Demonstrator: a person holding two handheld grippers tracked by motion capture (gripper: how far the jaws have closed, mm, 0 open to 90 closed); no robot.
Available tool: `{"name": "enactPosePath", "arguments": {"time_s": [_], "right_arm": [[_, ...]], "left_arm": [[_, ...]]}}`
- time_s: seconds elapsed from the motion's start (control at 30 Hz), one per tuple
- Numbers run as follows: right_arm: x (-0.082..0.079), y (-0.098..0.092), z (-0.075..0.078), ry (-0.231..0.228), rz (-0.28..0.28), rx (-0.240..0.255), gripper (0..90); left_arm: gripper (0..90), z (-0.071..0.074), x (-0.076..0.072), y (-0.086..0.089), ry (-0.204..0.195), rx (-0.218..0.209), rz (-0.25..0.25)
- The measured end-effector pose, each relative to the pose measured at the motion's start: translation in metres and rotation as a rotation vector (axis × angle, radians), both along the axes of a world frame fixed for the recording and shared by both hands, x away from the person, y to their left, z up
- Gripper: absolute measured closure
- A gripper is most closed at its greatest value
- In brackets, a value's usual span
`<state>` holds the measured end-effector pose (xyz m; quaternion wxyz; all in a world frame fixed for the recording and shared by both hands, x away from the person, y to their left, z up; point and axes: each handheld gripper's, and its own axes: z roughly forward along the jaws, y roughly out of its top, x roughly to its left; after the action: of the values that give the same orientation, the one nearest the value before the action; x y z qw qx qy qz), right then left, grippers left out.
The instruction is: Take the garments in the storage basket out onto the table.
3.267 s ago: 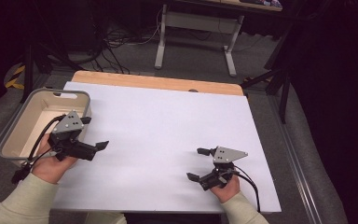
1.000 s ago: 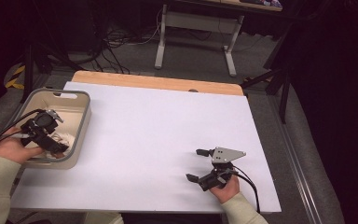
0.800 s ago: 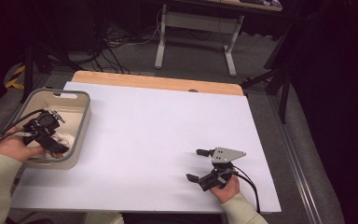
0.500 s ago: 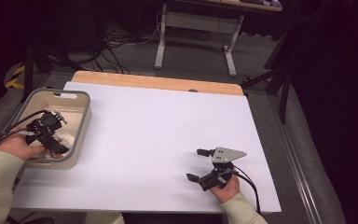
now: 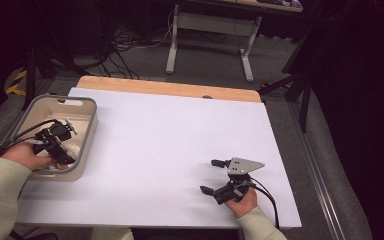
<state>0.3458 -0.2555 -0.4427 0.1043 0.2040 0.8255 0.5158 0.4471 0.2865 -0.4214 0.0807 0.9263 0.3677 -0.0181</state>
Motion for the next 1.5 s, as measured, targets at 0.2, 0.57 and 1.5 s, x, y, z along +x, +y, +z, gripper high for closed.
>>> {"name": "enactPosePath", "arguments": {"time_s": [0.2,0.57,1.5], "right_arm": [[0.0,0.0,0.0,-0.001,0.001,-0.001,1.2],[0.0,0.0,0.0,-0.001,0.002,-0.001,1.2],[0.0,0.0,0.0,-0.004,0.002,-0.003,1.2]], "left_arm": [[46.7,0.002,-0.003,0.0,0.013,-0.005,0.012],[54.5,0.017,-0.011,0.006,-0.099,-0.012,0.031],[55.5,0.085,-0.047,0.027,-0.553,-0.214,0.166]]}}
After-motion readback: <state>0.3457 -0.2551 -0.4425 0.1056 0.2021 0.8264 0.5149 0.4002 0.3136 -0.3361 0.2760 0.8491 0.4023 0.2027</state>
